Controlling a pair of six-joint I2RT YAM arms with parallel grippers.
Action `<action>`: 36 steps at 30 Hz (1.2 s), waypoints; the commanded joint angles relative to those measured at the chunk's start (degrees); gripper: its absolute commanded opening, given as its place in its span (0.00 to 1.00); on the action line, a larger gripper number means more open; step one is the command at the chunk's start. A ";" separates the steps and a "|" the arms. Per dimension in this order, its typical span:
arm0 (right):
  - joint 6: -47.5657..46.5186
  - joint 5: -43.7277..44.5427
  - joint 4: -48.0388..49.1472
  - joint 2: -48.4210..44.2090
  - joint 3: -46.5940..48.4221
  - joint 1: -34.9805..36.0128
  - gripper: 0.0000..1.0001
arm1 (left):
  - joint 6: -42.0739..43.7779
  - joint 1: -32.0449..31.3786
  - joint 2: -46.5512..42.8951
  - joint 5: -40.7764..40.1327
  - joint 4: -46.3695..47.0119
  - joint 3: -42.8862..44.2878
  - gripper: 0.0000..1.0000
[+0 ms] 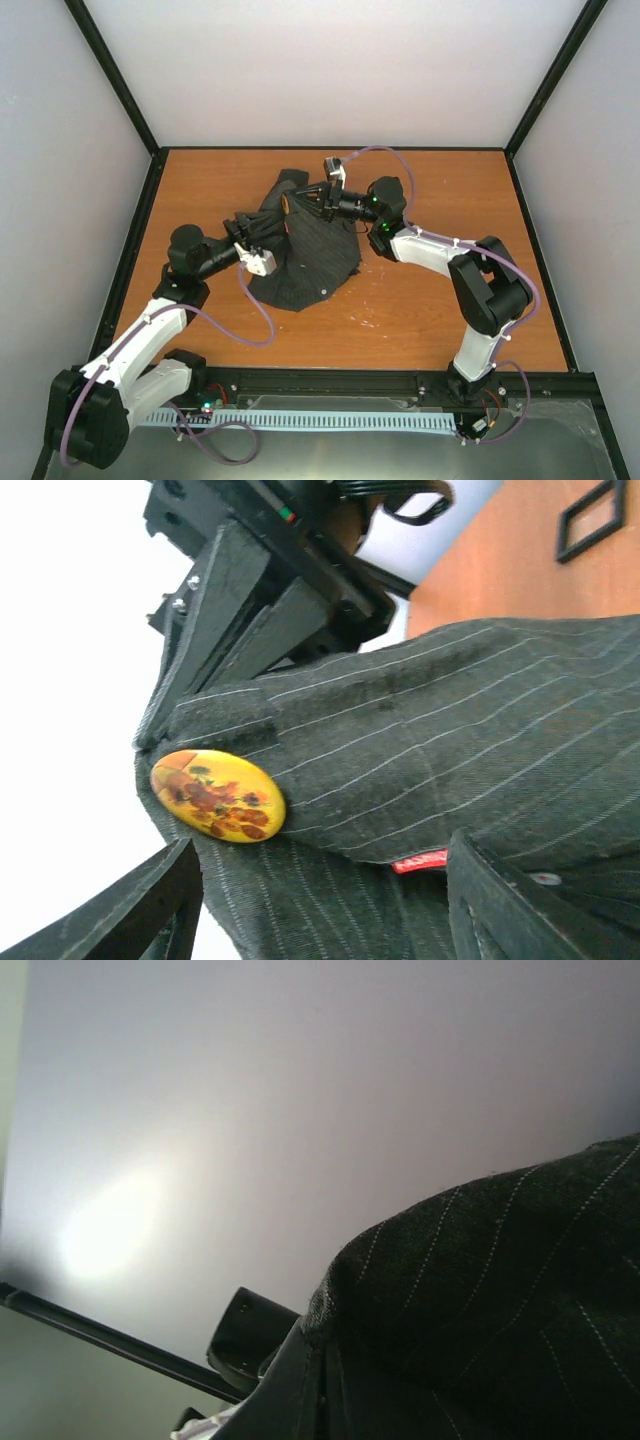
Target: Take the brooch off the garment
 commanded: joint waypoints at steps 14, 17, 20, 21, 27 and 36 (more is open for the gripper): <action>6.15 6.70 11.74 -2.11 -2.33 4.12 0.03 | -17.68 -0.50 -2.06 0.80 -2.24 7.10 0.63; 5.69 6.86 11.35 -2.51 -2.45 4.57 0.03 | -20.25 -0.45 -3.62 2.56 -3.34 6.52 0.61; 5.18 7.43 11.12 -2.81 -2.26 5.27 0.03 | -22.83 -0.50 -2.62 0.63 -3.60 7.22 0.58; 5.10 7.75 11.18 -2.83 -2.29 5.53 0.03 | -24.08 -0.50 -1.85 -0.39 -4.36 8.17 0.57; 4.00 9.47 10.51 -3.83 -2.47 6.96 0.03 | -31.70 -0.52 1.08 -3.74 -7.90 12.03 0.51; 0.82 10.54 6.14 -5.61 -2.57 7.53 0.03 | -33.51 -0.50 0.97 -3.81 -9.01 12.05 0.40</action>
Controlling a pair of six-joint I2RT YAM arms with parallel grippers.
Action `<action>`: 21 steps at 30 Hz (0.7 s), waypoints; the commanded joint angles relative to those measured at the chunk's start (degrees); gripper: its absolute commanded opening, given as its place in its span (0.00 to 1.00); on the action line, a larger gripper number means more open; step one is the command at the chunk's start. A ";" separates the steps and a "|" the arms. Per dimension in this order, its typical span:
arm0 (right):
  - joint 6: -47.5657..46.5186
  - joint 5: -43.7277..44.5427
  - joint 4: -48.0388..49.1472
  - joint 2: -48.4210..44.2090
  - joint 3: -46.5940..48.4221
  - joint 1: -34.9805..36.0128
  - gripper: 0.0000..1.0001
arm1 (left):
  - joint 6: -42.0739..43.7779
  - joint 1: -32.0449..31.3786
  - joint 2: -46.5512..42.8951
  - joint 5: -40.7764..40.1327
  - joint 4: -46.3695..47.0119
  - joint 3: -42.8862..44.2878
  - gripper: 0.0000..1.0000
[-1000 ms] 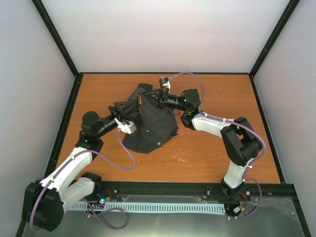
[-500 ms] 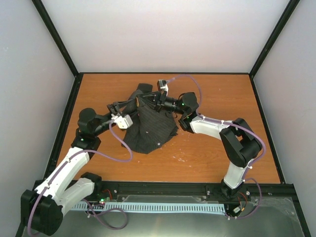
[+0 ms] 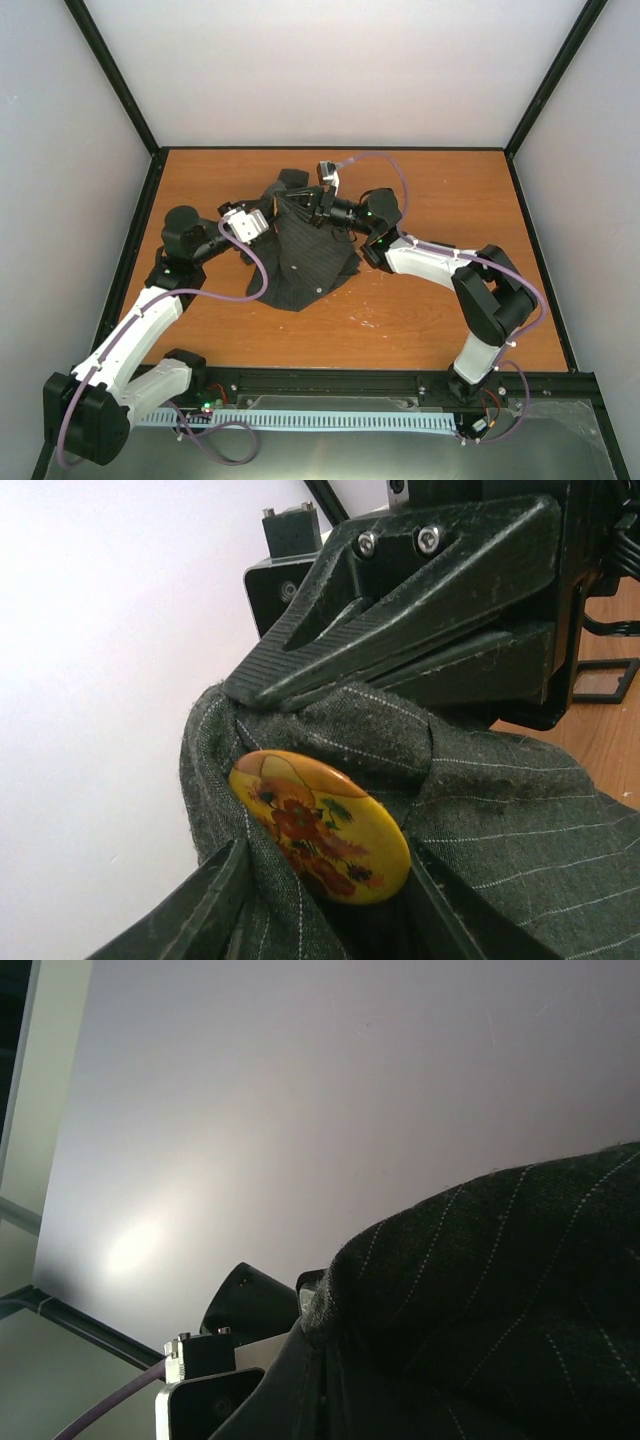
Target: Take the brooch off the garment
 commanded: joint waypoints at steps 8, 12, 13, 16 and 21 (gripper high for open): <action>-5.63 1.17 -4.76 -3.72 -0.46 0.88 0.03 | -2.80 -0.43 0.75 -3.13 -4.68 3.90 0.29; -7.04 1.46 -6.90 -4.03 -0.37 0.88 0.03 | -2.99 -0.43 0.07 -2.28 -6.26 4.33 0.23; -7.37 1.55 -7.44 -4.11 -0.23 0.88 0.03 | -2.92 -0.43 -0.12 -2.31 -6.58 4.37 0.22; -7.66 1.73 -7.88 -4.15 -0.04 0.80 0.03 | -2.77 -0.43 -0.44 -2.80 -7.18 4.29 0.17; -7.46 1.97 -7.97 -4.04 -0.03 0.67 0.03 | -3.27 -0.43 -0.92 -3.80 -7.32 4.07 0.10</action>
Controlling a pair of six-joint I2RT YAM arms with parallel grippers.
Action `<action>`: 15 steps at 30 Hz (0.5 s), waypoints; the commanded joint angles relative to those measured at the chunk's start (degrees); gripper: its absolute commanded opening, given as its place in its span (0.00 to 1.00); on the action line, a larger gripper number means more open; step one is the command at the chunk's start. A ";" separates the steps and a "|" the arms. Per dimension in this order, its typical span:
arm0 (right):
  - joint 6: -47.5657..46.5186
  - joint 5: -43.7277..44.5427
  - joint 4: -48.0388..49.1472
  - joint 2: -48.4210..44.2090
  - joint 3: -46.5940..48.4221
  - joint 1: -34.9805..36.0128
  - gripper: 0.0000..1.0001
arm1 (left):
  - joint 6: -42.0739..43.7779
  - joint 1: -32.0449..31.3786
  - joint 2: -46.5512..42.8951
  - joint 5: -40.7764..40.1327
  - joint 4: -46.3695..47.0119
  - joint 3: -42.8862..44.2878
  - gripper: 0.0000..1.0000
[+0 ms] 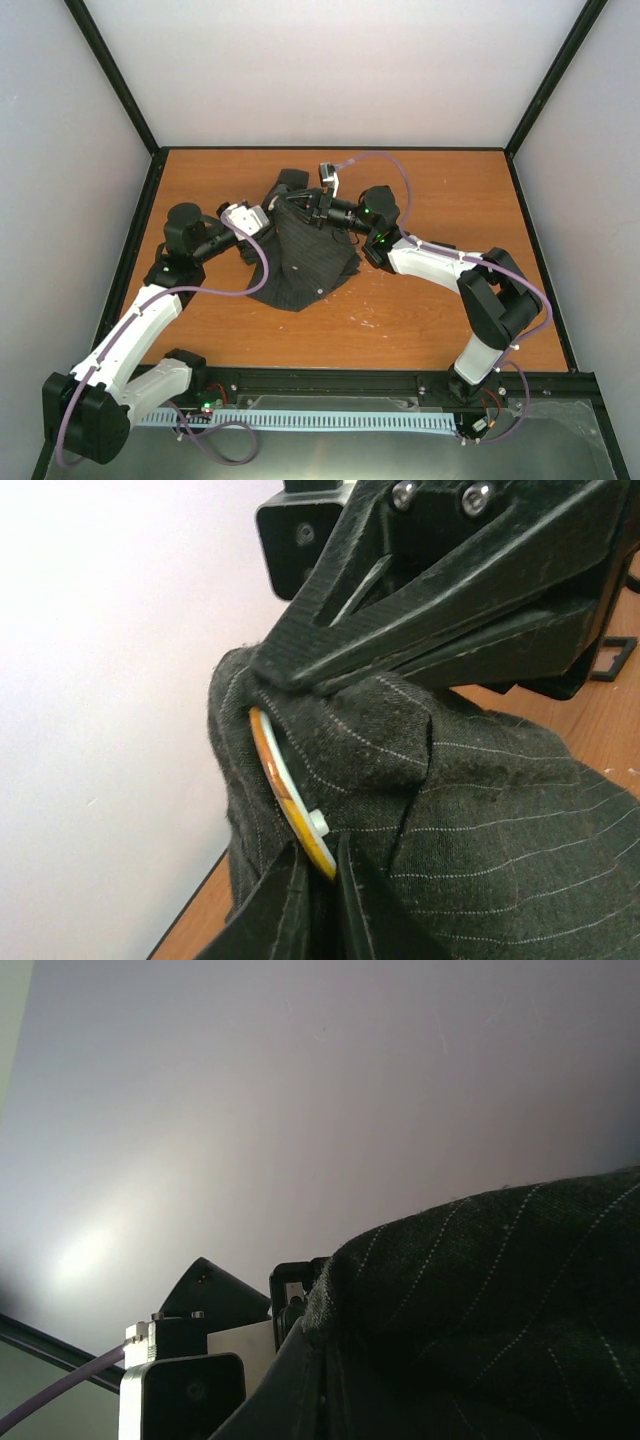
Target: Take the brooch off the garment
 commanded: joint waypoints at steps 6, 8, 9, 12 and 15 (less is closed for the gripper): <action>-0.59 0.64 0.48 -2.14 0.39 0.09 0.03 | -2.60 -0.39 -1.32 -2.20 0.33 1.99 0.01; -0.44 0.64 0.38 -2.14 0.54 -0.01 0.03 | -3.49 -0.38 -1.17 -1.87 0.63 2.14 0.01; -0.49 0.56 0.34 -2.14 0.64 -0.14 0.03 | -4.16 -0.39 -1.14 -1.81 0.81 2.30 0.01; -0.23 0.59 0.33 -2.35 0.09 -0.51 0.07 | -6.58 -0.39 -0.76 -1.67 0.56 3.21 0.01; -0.18 0.77 -0.35 -2.61 -0.67 -1.08 0.17 | -10.21 -0.39 0.12 -1.30 -1.58 5.35 0.01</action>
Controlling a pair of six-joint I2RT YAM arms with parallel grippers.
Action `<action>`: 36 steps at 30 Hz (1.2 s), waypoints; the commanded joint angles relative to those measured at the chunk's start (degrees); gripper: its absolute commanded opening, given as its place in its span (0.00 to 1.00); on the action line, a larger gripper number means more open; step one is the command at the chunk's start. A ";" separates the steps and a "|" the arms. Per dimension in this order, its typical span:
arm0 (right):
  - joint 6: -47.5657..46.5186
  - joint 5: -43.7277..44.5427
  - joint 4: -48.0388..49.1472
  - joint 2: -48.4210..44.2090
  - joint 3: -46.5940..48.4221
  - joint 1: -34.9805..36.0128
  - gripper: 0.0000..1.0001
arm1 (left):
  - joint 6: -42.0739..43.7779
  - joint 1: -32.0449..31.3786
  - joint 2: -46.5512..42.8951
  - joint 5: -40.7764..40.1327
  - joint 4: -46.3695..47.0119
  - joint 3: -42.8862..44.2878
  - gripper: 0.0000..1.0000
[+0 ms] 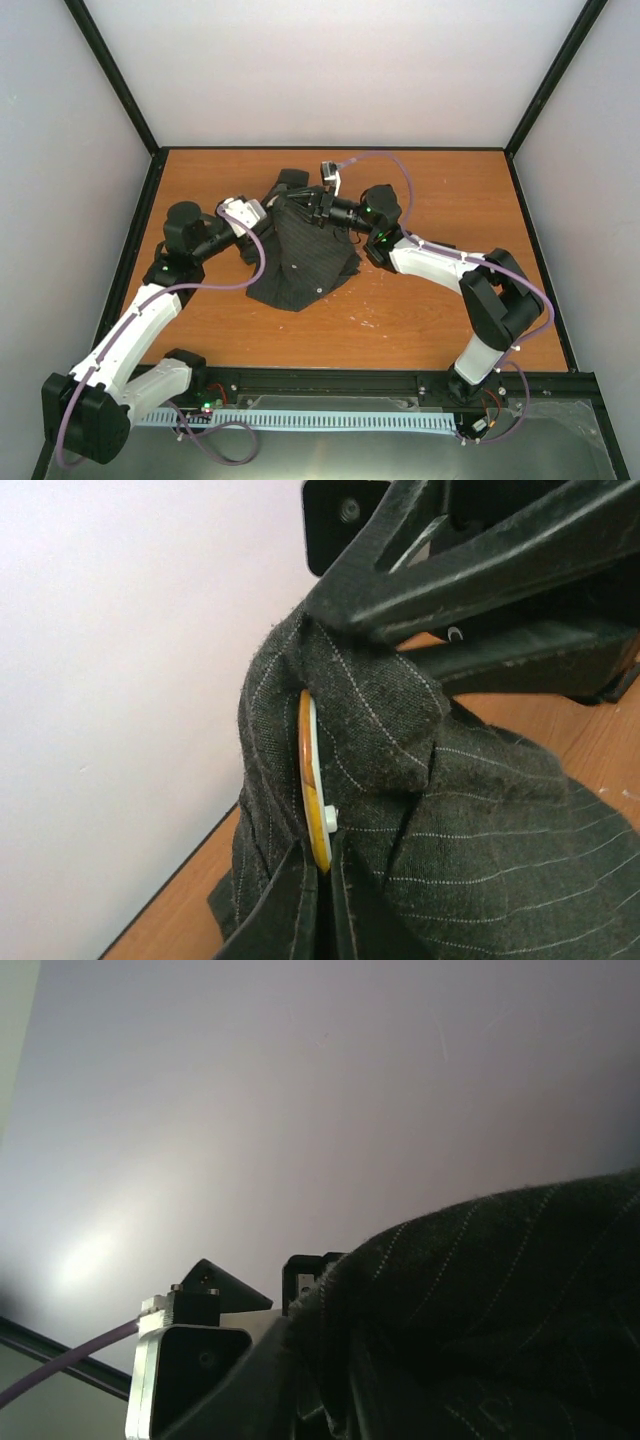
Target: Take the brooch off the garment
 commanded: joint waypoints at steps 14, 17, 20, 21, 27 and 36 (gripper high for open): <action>-56.89 -1.74 -54.40 -12.29 10.60 -9.27 0.54 | -1.55 -0.50 10.67 10.88 -35.26 21.01 0.01; -66.69 -3.77 -57.05 -14.36 11.32 -9.19 0.53 | 2.60 -0.50 14.08 11.92 -44.08 24.93 0.01; -76.86 -8.04 -57.02 -16.21 10.43 -8.79 0.51 | 5.36 -0.50 15.93 12.73 -48.83 27.70 0.01; -79.47 -9.59 -57.49 -16.42 10.37 -8.70 0.49 | 6.61 -0.50 16.25 13.63 -50.31 28.59 0.01; -92.10 -12.28 -62.57 -13.55 12.79 -5.99 0.44 | 13.91 -0.50 21.80 15.91 -60.26 37.15 0.01; -104.01 -10.19 -73.06 -8.08 22.75 -3.34 0.44 | 21.01 -0.50 33.67 13.11 -75.96 54.23 0.01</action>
